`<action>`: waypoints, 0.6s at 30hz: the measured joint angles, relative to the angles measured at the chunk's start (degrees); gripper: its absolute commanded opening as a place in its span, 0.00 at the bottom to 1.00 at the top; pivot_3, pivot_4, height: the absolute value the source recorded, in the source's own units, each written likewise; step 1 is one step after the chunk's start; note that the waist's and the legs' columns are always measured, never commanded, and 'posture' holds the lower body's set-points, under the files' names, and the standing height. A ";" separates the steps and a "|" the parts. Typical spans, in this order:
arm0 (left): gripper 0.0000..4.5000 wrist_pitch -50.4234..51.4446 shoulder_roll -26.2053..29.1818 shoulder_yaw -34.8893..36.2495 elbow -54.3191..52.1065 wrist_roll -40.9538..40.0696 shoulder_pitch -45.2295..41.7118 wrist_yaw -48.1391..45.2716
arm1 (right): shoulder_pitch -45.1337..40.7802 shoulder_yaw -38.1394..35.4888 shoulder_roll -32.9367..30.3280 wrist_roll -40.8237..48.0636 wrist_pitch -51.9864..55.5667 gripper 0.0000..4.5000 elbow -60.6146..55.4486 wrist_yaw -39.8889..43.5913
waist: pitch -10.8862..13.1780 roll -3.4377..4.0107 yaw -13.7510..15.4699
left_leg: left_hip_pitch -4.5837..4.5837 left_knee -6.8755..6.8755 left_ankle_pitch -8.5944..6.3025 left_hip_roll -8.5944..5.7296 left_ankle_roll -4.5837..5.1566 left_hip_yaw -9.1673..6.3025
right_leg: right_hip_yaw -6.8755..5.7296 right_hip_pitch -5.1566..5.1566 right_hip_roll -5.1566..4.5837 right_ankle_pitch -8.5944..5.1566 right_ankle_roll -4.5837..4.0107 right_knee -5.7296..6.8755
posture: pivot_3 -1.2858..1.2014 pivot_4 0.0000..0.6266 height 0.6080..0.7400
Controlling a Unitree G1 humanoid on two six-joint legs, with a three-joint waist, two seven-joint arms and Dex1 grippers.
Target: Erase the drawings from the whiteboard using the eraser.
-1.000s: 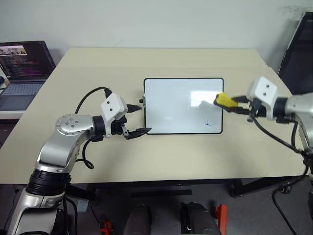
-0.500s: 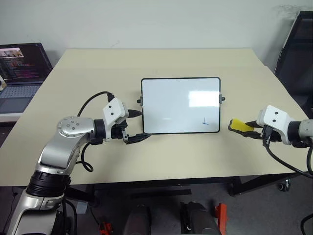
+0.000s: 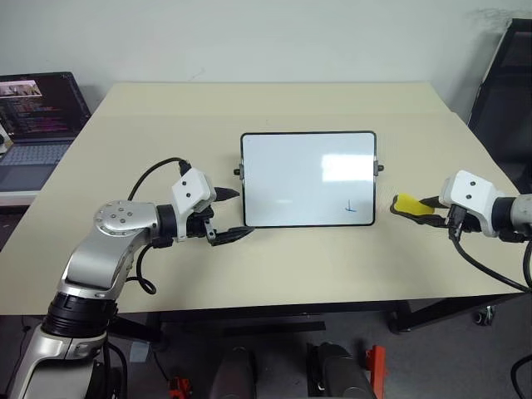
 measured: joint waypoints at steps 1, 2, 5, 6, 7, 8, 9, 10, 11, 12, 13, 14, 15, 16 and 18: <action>1.00 -0.07 0.00 0.04 0.00 0.00 -0.08 0.12 | 0.00 0.00 0.00 0.00 -0.06 0.21 0.13 -0.03 | 0.00 0.00 0.00 | 0.00 0.00 0.00 0.00 0.00 0.00 | 0.00 0.00 0.00 0.00 0.00 0.00 | 0.52 0.24 1.00; 1.00 -0.11 0.00 0.07 0.01 0.00 -0.18 0.24 | 0.00 0.00 0.00 0.00 -0.10 0.21 0.26 -0.06 | 0.00 0.00 0.01 | 0.00 0.00 0.00 0.00 0.00 0.00 | 0.00 0.00 0.00 0.00 0.00 0.01 | 0.52 0.24 1.00; 1.00 -0.24 0.00 0.08 0.03 0.00 -0.69 0.52 | -0.11 0.07 0.00 0.00 -0.18 0.21 0.57 -0.12 | 0.00 0.00 -0.01 | 0.01 0.00 0.00 0.00 0.00 0.00 | 0.00 0.00 0.00 0.00 0.00 0.01 | 0.52 0.24 1.00; 1.00 -0.34 0.00 0.08 0.04 0.01 -0.84 0.65 | -0.33 0.18 0.02 0.01 -0.19 0.21 0.72 -0.16 | 0.00 0.00 -0.04 | 0.01 0.00 0.00 0.00 0.00 0.00 | 0.00 0.00 0.00 0.00 0.00 0.01 | 0.52 0.24 1.00; 1.00 -0.43 0.00 0.08 0.04 0.01 -0.87 0.78 | -0.49 0.26 0.05 0.04 -0.20 0.21 0.73 -0.20 | 0.00 0.00 -0.07 | 0.01 0.00 0.00 0.00 0.00 0.00 | 0.00 0.00 0.00 0.00 0.00 0.01 | 0.52 0.24 1.00; 1.00 -0.52 0.00 0.08 0.04 0.01 -0.87 0.92 | -0.61 0.34 0.08 0.08 -0.20 0.21 0.73 -0.25 | 0.00 0.00 -0.07 | 0.01 0.00 0.00 0.00 0.00 0.00 | 0.00 0.00 0.00 0.00 0.00 0.01 | 0.52 0.24 1.00; 1.00 -0.61 0.00 0.07 0.04 0.01 -0.87 0.97 | -0.74 0.42 0.13 0.10 -0.20 0.21 0.72 -0.31 | 0.00 0.00 -0.07 | 0.00 0.00 0.00 0.00 0.00 0.00 | 0.00 0.00 0.00 0.00 0.00 0.01 | 0.52 0.24 1.00; 1.00 -0.74 0.00 0.07 0.04 0.00 -0.87 1.00 | -0.77 0.42 0.15 0.12 -0.20 0.21 0.72 -0.37 | 0.00 0.00 -0.05 | 0.00 0.00 0.00 0.00 0.00 -0.01 | 0.00 0.00 0.00 0.01 -0.01 0.01 | 0.52 0.24 1.00; 1.00 -0.82 0.00 0.07 0.04 0.00 -0.87 1.02 | -0.77 0.43 0.15 0.12 -0.20 0.21 0.72 -0.40 | 0.00 0.00 -0.04 | 0.00 0.00 0.00 0.00 0.00 0.00 | 0.00 0.00 0.00 0.01 -0.01 0.01 | 0.52 0.24 1.00; 1.00 -0.90 0.00 0.07 0.04 0.00 -0.87 1.03 | -0.77 0.43 0.15 0.12 -0.22 0.21 0.72 -0.40 | 0.00 0.00 -0.03 | 0.00 0.00 0.00 0.00 0.00 0.00 | 0.00 0.00 0.00 0.01 -0.01 0.01 | 0.52 0.24 1.00; 1.00 -1.01 0.00 0.07 0.04 0.01 -0.90 1.05 | -0.78 0.42 0.15 0.12 -0.27 0.21 0.72 -0.40 | 0.00 0.00 -0.04 | 0.00 0.00 0.00 0.00 0.00 0.00 | 0.00 0.00 0.00 0.01 -0.01 0.01 | 0.52 0.24 1.00; 1.00 -1.07 0.00 0.07 0.04 0.02 -1.06 1.07 | -0.79 0.43 0.15 0.12 -0.31 0.21 0.73 -0.40 | 0.00 0.00 -0.03 | 0.00 0.00 0.00 0.00 0.00 0.00 | 0.00 0.00 0.00 0.01 -0.01 0.01 | 0.52 0.24 1.00; 1.00 -1.08 0.00 0.09 0.04 0.01 -1.29 1.09 | -0.83 0.44 0.15 0.12 -0.32 0.21 0.74 -0.39 | 0.00 0.00 -0.03 | 0.00 0.00 0.00 0.00 0.00 0.00 | 0.00 0.00 0.00 0.01 0.00 0.01 | 0.52 0.24 1.00; 1.00 -1.08 0.01 0.17 0.05 -0.01 -1.62 1.12 | -0.95 0.45 0.15 0.12 -0.32 0.21 0.75 -0.39 | 0.00 0.00 -0.03 | 0.00 0.00 0.00 0.00 0.00 0.00 | 0.00 0.00 0.00 0.01 0.00 0.01 | 0.52 0.24 1.00; 1.00 -1.08 0.03 0.62 0.06 -0.10 -2.76 1.12 | -1.27 0.48 0.15 0.12 -0.32 0.21 0.76 -0.38 | 0.00 0.00 -0.04 | 0.00 0.00 0.00 0.00 0.00 0.00 | 0.00 0.00 0.00 0.01 0.00 0.01 | 0.52 0.24 1.00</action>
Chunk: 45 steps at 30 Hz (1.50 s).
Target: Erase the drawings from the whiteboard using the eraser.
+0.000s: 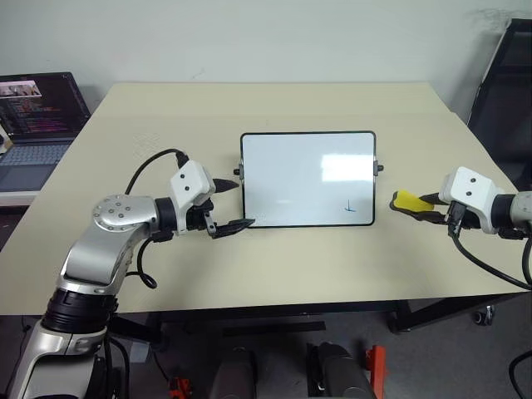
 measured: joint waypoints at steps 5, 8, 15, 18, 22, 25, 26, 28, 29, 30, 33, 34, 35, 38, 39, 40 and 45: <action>1.00 0.03 0.42 1.53 0.00 0.00 -0.70 -0.06 | -0.77 0.57 0.00 0.01 -0.02 0.21 0.02 0.01 | 0.00 0.00 -0.03 | 0.00 0.00 0.00 0.00 0.00 0.00 | 0.00 0.00 0.00 0.01 -0.01 0.00 | 0.52 0.24 1.00; 1.00 0.09 0.53 1.53 0.00 0.02 -0.53 -0.06 | -1.08 0.60 0.18 0.09 -0.02 0.21 0.02 -0.06 | 0.00 0.00 0.00 | 0.00 0.00 0.00 0.00 0.00 0.01 | 0.01 0.00 0.00 0.02 -0.02 0.00 | 0.52 0.24 1.00; 1.00 0.13 1.26 1.54 0.08 0.10 -0.57 -0.07 | -3.48 0.61 2.64 1.29 0.39 0.21 -1.33 -0.81 | 0.00 0.00 -0.02 | 0.00 0.00 0.00 0.00 0.00 -0.02 | -0.01 0.00 0.01 0.03 -0.05 0.01 | 0.52 0.24 1.00; 1.00 0.06 2.66 1.73 0.53 0.31 -1.03 -0.15 | -3.49 1.05 3.18 1.27 0.52 0.21 -1.69 -1.17 | 0.00 0.00 0.02 | -0.01 0.00 0.00 0.00 0.00 0.00 | 0.00 0.00 0.00 0.04 -0.04 -0.01 | 0.52 0.24 1.00; 1.00 0.03 4.36 1.74 0.63 0.97 -1.74 -0.48 | -3.48 1.55 3.57 1.32 0.92 0.21 -2.14 -1.23 | 0.00 0.00 0.03 | -0.01 0.00 0.00 0.00 0.00 -0.01 | -0.01 0.00 0.00 0.03 -0.05 0.00 | 0.52 0.24 1.00; 1.00 0.07 4.44 1.82 0.53 0.84 -2.15 -1.13 | -3.48 1.56 3.57 1.35 1.03 0.21 -2.32 -1.22 | 0.00 0.00 0.02 | -0.01 0.00 0.00 0.00 0.00 0.01 | 0.00 0.00 0.00 0.03 -0.05 0.00 | 0.52 0.24 1.00; 1.00 0.09 4.44 1.82 0.53 0.84 -2.15 -1.29 | -3.50 1.60 3.57 1.35 1.10 0.21 -2.39 -1.22 | 0.00 0.00 0.01 | -0.01 0.00 0.00 0.00 0.00 0.00 | 0.00 0.00 0.00 0.04 -0.05 0.00 | 0.52 0.24 1.00; 1.00 0.08 4.44 1.83 0.53 0.86 -2.13 -1.35 | -3.89 1.89 3.76 1.35 1.39 0.21 -2.79 -1.24 | 0.00 0.00 -0.07 | 0.00 0.00 0.00 0.00 0.00 0.00 | 0.00 -0.01 0.00 0.03 -0.05 0.02 | 0.52 0.24 1.00; 1.00 0.08 4.44 1.83 0.53 0.86 -2.13 -1.36 | -4.30 2.09 4.01 1.36 1.46 0.21 -3.17 -1.28 | 0.00 0.00 -0.11 | 0.00 0.00 0.00 0.00 0.00 0.00 | 0.00 -0.01 0.00 0.03 -0.05 0.02 | 0.52 0.24 1.00; 1.00 0.07 4.47 1.88 0.53 0.86 -2.07 -1.38 | -4.92 2.48 4.43 1.34 1.53 0.21 -3.57 -1.36 | 0.00 0.00 -0.15 | 0.01 0.00 0.00 0.00 0.00 0.00 | 0.00 -0.01 0.01 0.03 -0.04 0.03 | 0.52 0.24 1.00; 1.00 0.06 4.47 1.93 0.57 0.88 -1.93 -1.41 | -7.68 5.02 8.00 0.44 1.53 0.21 -4.74 -2.90 | 0.00 0.00 -0.28 | 0.02 0.00 0.00 0.01 0.00 -0.01 | -0.01 0.00 0.02 0.03 -0.04 0.05 | 0.52 0.24 1.00; 1.00 0.06 4.41 1.93 0.59 0.87 -1.93 -1.38 | -8.57 6.71 9.88 -0.54 1.51 0.21 -4.75 -3.97 | 0.00 0.00 -0.29 | 0.02 0.00 0.00 0.01 0.00 -0.01 | -0.01 -0.01 0.03 0.03 -0.04 0.05 | 0.52 0.24 1.00; 1.00 0.07 4.39 1.93 0.57 0.86 -1.91 -1.37 | -8.88 8.23 11.21 -1.32 1.42 0.21 -4.69 -4.60 | 0.00 0.00 -0.18 | 0.01 0.00 0.00 0.01 0.00 -0.01 | -0.01 -0.01 0.02 0.03 -0.05 0.04 | 0.52 0.24 1.00; 1.00 0.07 4.23 1.94 0.56 0.85 -1.75 -1.33 | -10.44 12.19 14.09 -4.92 1.19 0.21 -2.82 -7.13 | 0.00 0.00 -0.05 | -0.04 0.01 0.00 0.00 0.00 0.01 | 0.00 -0.04 0.01 0.09 -0.14 0.03 | 0.52 0.24 1.00; 1.00 0.06 4.10 1.92 0.57 0.86 -1.63 -1.33 | -11.54 13.32 15.00 -6.49 0.79 0.21 -1.39 -8.23 | 0.00 0.00 -0.04 | -0.04 0.01 0.00 0.00 0.00 0.00 | 0.00 -0.03 0.01 0.12 -0.19 0.01 | 0.52 0.24 1.00; 1.00 0.06 3.89 1.89 0.59 0.87 -1.56 -1.33 | -12.72 14.26 15.60 -7.95 0.11 0.21 0.14 -9.21 | 0.00 0.00 0.01 | -0.04 0.02 0.00 0.00 0.00 0.01 | -0.01 -0.03 0.01 0.15 -0.22 0.02 | 0.52 0.24 1.00; 1.00 0.00 3.42 1.58 1.40 0.94 -1.59 -1.36 | -16.78 16.91 17.98 -12.79 -3.05 0.21 8.16 -12.34 | 0.00 -0.01 0.04 | -0.03 0.01 0.00 0.00 0.00 0.00 | -0.02 -0.03 0.01 0.16 -0.25 0.03 | 0.52 0.24 1.00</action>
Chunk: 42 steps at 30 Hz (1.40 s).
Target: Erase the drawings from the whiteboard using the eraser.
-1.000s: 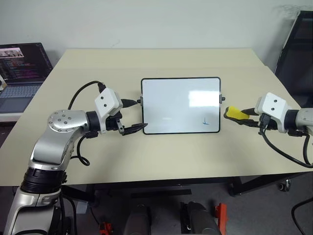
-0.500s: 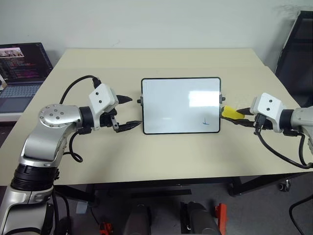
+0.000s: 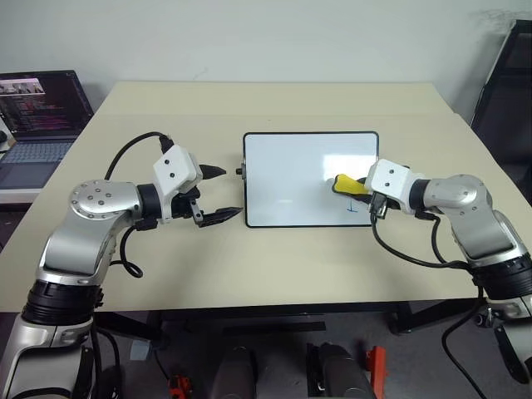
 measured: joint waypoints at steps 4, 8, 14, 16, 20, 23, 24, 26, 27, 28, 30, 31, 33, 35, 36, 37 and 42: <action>1.00 -0.01 -0.40 -0.06 0.38 0.05 -0.12 -0.01 | -3.45 0.66 0.73 -2.58 -4.58 0.21 9.46 -1.52 | 0.00 0.00 -0.05 | 0.00 -0.01 0.00 0.00 0.00 0.00 | 0.00 0.00 0.00 0.01 -0.01 -0.01 | 0.52 0.24 1.00; 1.00 -0.02 -0.49 -0.06 0.48 0.05 -0.10 0.00 | -6.22 1.91 0.71 -4.73 -9.38 0.21 14.92 -1.23 | 0.00 0.00 -0.15 | 0.02 -0.01 0.00 0.00 0.00 0.00 | 0.01 0.01 0.00 0.01 -0.01 -0.01 | 0.52 0.24 1.00; 1.00 0.03 -0.47 -0.01 0.42 0.03 0.95 0.06 | -6.75 3.21 0.59 -6.94 -10.53 0.21 15.75 1.69 | -0.06 -0.08 -0.17 | 0.17 0.02 0.00 0.00 0.00 0.00 | 0.02 0.14 0.00 0.02 0.01 0.03 | 0.52 0.24 1.00; 1.00 0.10 -0.46 -0.01 0.38 0.02 1.29 0.07 | -5.64 3.96 0.42 -7.82 -10.20 0.21 14.30 2.89 | -0.11 -0.18 -0.18 | 0.37 0.00 0.00 0.02 0.00 -0.01 | 0.01 0.34 0.01 0.00 -0.01 0.01 | 0.52 0.24 1.00; 1.00 0.12 -0.26 0.07 0.04 0.02 1.32 0.08 | -1.12 6.17 0.34 -8.52 -7.15 0.21 9.32 6.97 | -0.17 -0.28 -0.21 | 0.92 -0.03 0.00 0.02 0.00 0.02 | 0.04 0.87 0.00 -0.37 -0.10 -0.02 | 0.52 0.24 1.00; 1.00 0.15 -0.13 0.09 -0.07 0.03 1.31 0.08 | 2.62 7.54 0.26 -8.64 -4.19 0.21 5.51 9.35 | -0.19 -0.30 -0.21 | 0.96 0.02 0.01 0.02 0.00 0.01 | 0.04 0.88 0.00 -0.31 -0.15 0.05 | 0.52 0.24 1.00; 1.00 0.20 -0.14 0.06 -0.09 0.03 1.29 0.08 | 2.80 7.48 0.20 -8.90 -3.58 0.21 4.81 9.45 | -0.19 -0.29 -0.25 | 0.99 0.04 0.01 0.02 -0.01 0.05 | 0.09 0.87 0.00 -0.29 -0.14 0.09 | 0.52 0.24 1.00; 1.00 0.20 -0.14 0.06 -0.16 0.03 1.24 0.08 | 3.07 7.53 0.16 -9.56 -2.55 0.21 4.01 9.51 | -0.20 -0.33 -0.23 | 1.00 0.04 0.02 0.02 0.00 0.02 | 0.07 0.88 0.00 -0.28 -0.16 0.09 | 0.52 0.24 1.00; 1.00 0.20 -0.14 0.06 -0.16 0.04 1.24 0.07 | 3.19 7.51 0.12 -9.71 -2.11 0.21 3.63 9.51 | -0.21 -0.33 -0.18 | 1.00 0.03 0.02 0.02 0.00 0.02 | 0.06 0.88 0.00 -0.28 -0.16 0.08 | 0.52 0.24 1.00; 1.00 0.20 -0.14 0.06 -0.15 0.05 1.23 0.07 | 3.36 7.43 0.11 -9.72 -1.76 0.21 3.35 9.51 | -0.23 -0.37 -0.16 | 0.99 0.02 0.02 0.02 0.00 0.02 | 0.05 0.88 0.00 -0.28 -0.16 0.06 | 0.52 0.24 1.00; 1.00 0.20 -0.20 -0.04 -0.08 0.06 0.88 0.04 | 3.73 6.76 0.11 -9.33 -0.79 0.21 2.69 9.61 | -0.24 -0.39 -0.14 | 0.94 0.01 0.02 0.02 -0.01 0.02 | 0.06 0.86 0.00 -0.28 -0.16 0.03 | 0.52 0.24 1.00; 1.00 0.18 -0.23 -0.04 -0.08 0.06 0.68 0.02 | 4.03 6.15 0.12 -8.39 -0.03 0.21 2.15 9.93 | -0.24 -0.38 -0.12 | 0.91 0.01 0.02 0.02 -0.01 0.03 | 0.06 0.84 0.00 -0.28 -0.15 0.01 | 0.52 0.24 1.00; 1.00 0.17 -0.35 -0.07 -0.04 0.03 0.45 -0.01 | 5.08 3.98 -0.06 -5.43 1.67 0.21 0.44 11.28 | -0.23 -0.38 -0.10 | 0.85 -0.01 0.02 0.02 -0.01 0.03 | 0.06 0.80 0.00 -0.29 -0.14 0.00 | 0.52 0.24 1.00; 1.00 0.28 -0.74 -0.06 -0.04 -0.20 0.17 -0.12 | 6.48 -0.72 -0.59 0.86 4.57 0.21 -4.43 13.90 | -0.16 -0.32 -0.03 | 0.78 -0.05 0.01 0.02 -0.01 0.01 | 0.05 0.74 0.00 -0.22 0.06 -0.01 | 0.52 0.24 1.00; 1.00 0.47 -1.17 -0.04 -0.07 -0.65 -0.19 -0.22 | 6.58 -4.35 -0.84 5.66 7.45 0.21 -7.98 15.39 | -0.13 -0.29 0.00 | 0.76 -0.08 0.01 0.02 -0.01 -0.01 | 0.03 0.73 0.00 -0.20 0.10 0.00 | 0.52 0.24 1.00; 1.00 0.83 -1.67 -0.02 -0.20 -1.38 -0.64 -0.37 | 6.37 -8.36 -1.11 9.92 10.89 0.21 -11.12 16.19 | -0.12 -0.28 0.03 | 0.76 -0.10 0.00 0.02 0.00 -0.04 | 0.00 0.73 0.00 -0.19 0.11 -0.02 | 0.52 0.24 1.00; 1.00 1.51 -4.15 -1.71 -1.97 -2.42 -1.72 -1.15 | 1.37 -23.94 -4.85 21.67 26.92 0.21 -14.69 12.47 | -0.15 -0.32 0.06 | 0.79 -0.12 -0.01 0.02 -0.02 -0.05 | -0.03 0.79 -0.02 -0.32 -0.13 -0.08 | 0.52 0.24 1.00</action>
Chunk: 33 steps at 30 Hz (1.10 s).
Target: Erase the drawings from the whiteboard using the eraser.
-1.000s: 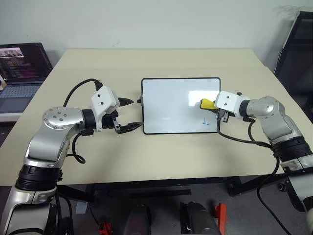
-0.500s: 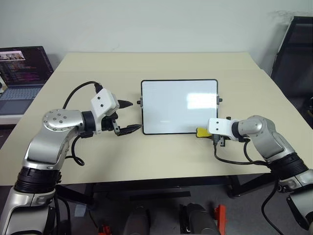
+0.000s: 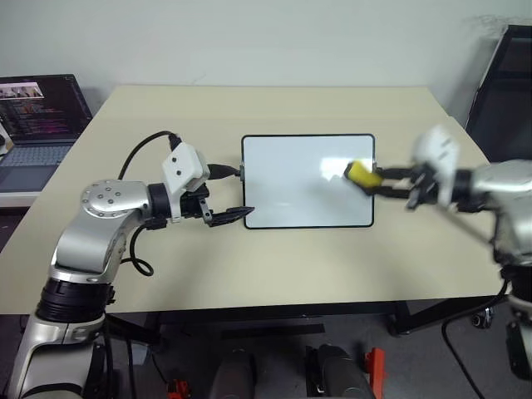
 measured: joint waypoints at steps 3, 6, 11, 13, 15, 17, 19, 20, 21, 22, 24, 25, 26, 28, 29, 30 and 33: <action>1.00 0.47 -5.15 -3.96 -0.32 0.14 -1.63 0.28 | 2.58 -1.08 -4.35 -2.08 5.61 0.21 4.95 -5.91 | -0.04 -0.07 0.66 | -0.03 0.04 0.00 -0.06 0.00 0.03 | -0.01 0.03 -0.07 -0.11 -0.06 -0.07 | 0.52 0.24 1.00; 1.00 -0.06 -9.23 -8.03 -0.90 0.66 -1.79 0.35 | 5.83 1.44 -6.07 -4.95 12.32 0.21 10.40 -10.91 | -0.04 -0.07 0.71 | -0.06 0.03 0.00 -0.10 0.00 0.16 | 0.14 -0.03 -0.12 -0.04 -0.10 -0.08 | 0.52 0.24 1.00; 1.00 -1.92 -13.11 -12.08 1.49 2.67 -2.68 -0.03 | 6.86 5.35 -6.06 -6.72 18.52 0.21 14.26 -15.62 | -0.01 0.04 -0.64 | 0.01 -0.03 0.00 -0.02 0.02 0.10 | 0.17 -0.08 0.06 -0.03 0.14 0.04 | 0.52 0.24 1.00; 1.00 -2.22 -14.41 -12.71 2.24 2.95 -2.94 0.06 | 5.54 5.43 -5.23 -6.71 21.31 0.21 16.57 -17.51 | -0.01 0.04 -0.80 | 0.02 -0.04 0.00 -0.01 0.02 0.09 | 0.17 -0.08 0.07 -0.01 0.17 0.05 | 0.52 0.24 1.00; 1.00 -2.75 -15.59 -13.12 2.75 3.22 -3.09 0.06 | 3.02 5.43 -3.77 -6.73 23.65 0.21 20.11 -19.74 | -0.01 0.04 -0.91 | 0.00 -0.01 0.00 -0.02 0.01 0.11 | 0.19 -0.07 0.06 -0.01 0.18 0.02 | 0.52 0.24 1.00; 1.00 -2.92 -15.96 -13.45 2.80 3.58 -3.09 0.05 | 1.14 5.43 -2.59 -6.79 24.36 0.21 23.17 -21.83 | -0.01 0.04 -0.88 | -0.02 0.00 0.00 -0.02 0.02 0.11 | 0.18 -0.06 0.05 0.00 0.19 -0.02 | 0.52 0.24 1.00; 1.00 -2.93 -16.03 -13.46 2.81 3.75 -3.07 0.07 | 0.55 5.59 -2.12 -6.82 24.18 0.21 25.63 -23.11 | -0.01 0.04 -0.72 | -0.04 -0.01 0.00 -0.03 0.01 0.10 | 0.17 -0.06 0.05 0.01 0.20 -0.04 | 0.52 0.24 1.00; 1.00 -2.93 -15.98 -13.46 2.80 3.80 -2.97 0.07 | 0.55 5.97 -2.13 -6.84 23.91 0.21 26.64 -23.39 | -0.01 0.04 -0.64 | -0.04 -0.03 -0.01 -0.03 0.02 0.09 | 0.16 -0.06 0.05 0.02 0.23 -0.04 | 0.52 0.24 1.00; 1.00 -2.92 -15.97 -13.46 2.80 3.81 -2.82 0.08 | 0.53 6.47 -2.12 -6.84 23.65 0.21 27.40 -23.56 | -0.01 0.04 -0.58 | -0.04 -0.03 -0.01 -0.03 0.02 0.09 | 0.16 -0.06 0.05 0.02 0.24 -0.05 | 0.52 0.24 1.00; 1.00 -2.91 -15.97 -13.46 2.79 3.82 -2.60 0.09 | 0.52 6.74 -2.11 -6.84 23.45 0.21 28.12 -23.81 | -0.01 0.05 -0.51 | -0.05 -0.04 -0.01 -0.03 0.02 0.10 | 0.16 -0.07 0.05 0.02 0.26 -0.05 | 0.52 0.24 1.00; 1.00 -2.86 -15.87 -13.46 2.70 3.82 -2.08 0.17 | -0.05 6.95 -2.11 -7.21 22.54 0.21 30.50 -24.99 | 0.00 0.05 -0.53 | -0.05 -0.04 -0.01 -0.03 0.02 0.10 | 0.17 -0.07 0.05 0.02 0.26 -0.06 | 0.52 0.24 1.00; 1.00 -2.82 -15.75 -13.46 2.61 3.82 -1.71 0.18 | -0.43 6.96 -2.15 -7.49 22.15 0.21 31.67 -25.39 | 0.00 0.05 -0.55 | -0.04 -0.04 -0.01 -0.03 0.02 0.11 | 0.16 -0.07 0.05 0.02 0.26 -0.06 | 0.52 0.24 1.00; 1.00 -2.76 -15.61 -13.46 2.60 3.82 -1.45 0.19 | -0.66 7.00 -2.23 -7.70 21.81 0.21 32.36 -25.45 | 0.00 0.05 -0.56 | -0.04 -0.04 -0.01 -0.03 0.02 0.10 | 0.16 -0.07 0.05 0.01 0.24 -0.06 | 0.52 0.24 1.00; 1.00 -2.68 -15.49 -13.46 2.60 3.82 -1.32 0.25 | -0.97 7.54 -2.34 -7.71 21.40 0.21 32.82 -25.21 | 0.00 0.05 -0.58 | -0.03 -0.04 -0.01 -0.03 0.02 0.09 | 0.15 -0.07 0.05 0.01 0.24 -0.05 | 0.52 0.24 1.00; 1.00 -2.68 -15.49 -13.46 2.58 3.82 -1.32 0.30 | -1.09 8.02 -2.36 -7.71 21.39 0.21 32.82 -24.86 | 0.00 0.05 -0.59 | -0.03 -0.04 -0.01 -0.03 0.02 0.09 | 0.15 -0.07 0.05 0.01 0.25 -0.05 | 0.52 0.24 1.00; 1.00 -2.68 -15.49 -13.46 2.58 3.82 -1.31 0.37 | -1.16 8.51 -2.38 -7.71 21.38 0.21 32.82 -24.47 | 0.00 0.05 -0.59 | -0.03 -0.04 -0.01 -0.03 0.02 0.09 | 0.16 -0.07 0.05 0.01 0.25 -0.05 | 0.52 0.24 1.00; 1.00 -2.62 -15.46 -13.46 2.51 3.81 -1.13 0.81 | -1.16 10.01 -2.39 -7.79 21.40 0.21 32.90 -23.85 | 0.00 0.05 -0.58 | -0.04 -0.04 -0.01 -0.03 0.02 0.10 | 0.16 -0.07 0.05 0.01 0.26 -0.06 | 0.52 0.24 1.00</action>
